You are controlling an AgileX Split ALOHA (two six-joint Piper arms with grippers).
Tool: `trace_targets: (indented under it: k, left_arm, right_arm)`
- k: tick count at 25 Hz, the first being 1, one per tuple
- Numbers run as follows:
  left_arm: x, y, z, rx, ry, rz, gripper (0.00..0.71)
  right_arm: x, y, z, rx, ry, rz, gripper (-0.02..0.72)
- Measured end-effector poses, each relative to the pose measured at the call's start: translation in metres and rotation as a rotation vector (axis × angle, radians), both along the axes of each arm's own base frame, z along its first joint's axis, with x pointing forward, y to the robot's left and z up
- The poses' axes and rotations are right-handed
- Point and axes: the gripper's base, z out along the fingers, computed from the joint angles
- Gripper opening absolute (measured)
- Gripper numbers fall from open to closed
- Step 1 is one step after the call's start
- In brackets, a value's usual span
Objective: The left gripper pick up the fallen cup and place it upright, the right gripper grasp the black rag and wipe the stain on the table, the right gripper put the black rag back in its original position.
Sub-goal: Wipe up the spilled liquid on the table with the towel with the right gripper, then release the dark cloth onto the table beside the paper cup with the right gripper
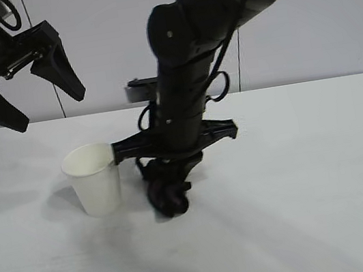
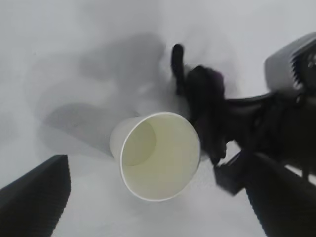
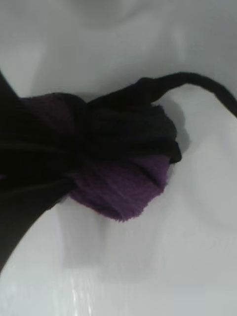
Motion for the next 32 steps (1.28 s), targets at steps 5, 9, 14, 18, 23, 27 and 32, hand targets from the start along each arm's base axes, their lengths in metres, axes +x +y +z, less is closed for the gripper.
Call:
trace_targets:
  k: [5,9,14,18,23,27,32]
  left_arm:
    - [-0.001,0.0,0.0,0.0,0.007,-0.004,0.693]
    - [-0.001,0.0,0.0,0.0,0.012,-0.007,0.693]
    - [-0.001,0.0,0.0,0.0,0.013,-0.007,0.693]
    - [-0.001,0.0,0.0,0.0,0.013,-0.007,0.693]
    - [-0.002,0.0,0.0,0.0,0.015,-0.008,0.693]
    - [-0.002,0.0,0.0,0.0,0.015,-0.008,0.693]
    - [-0.002,0.0,0.0,0.0,0.016,-0.009,0.693]
  right_arm:
    - [0.012,-0.015,-0.001,0.023,0.007,-0.058,0.041]
    - [0.039,-0.059,-0.001,0.02,0.005,-0.172,0.041]
    - [0.059,-0.105,0.001,-0.007,0.026,-0.258,0.041]
    - [0.054,-0.115,0.009,-0.037,0.069,-0.232,0.041]
    - [0.038,-0.123,0.027,-0.104,0.153,-0.217,0.041]
    - [0.023,-0.137,0.049,-0.116,0.142,-0.232,0.078]
    - [0.01,-0.159,0.06,-0.121,0.151,-0.288,0.507]
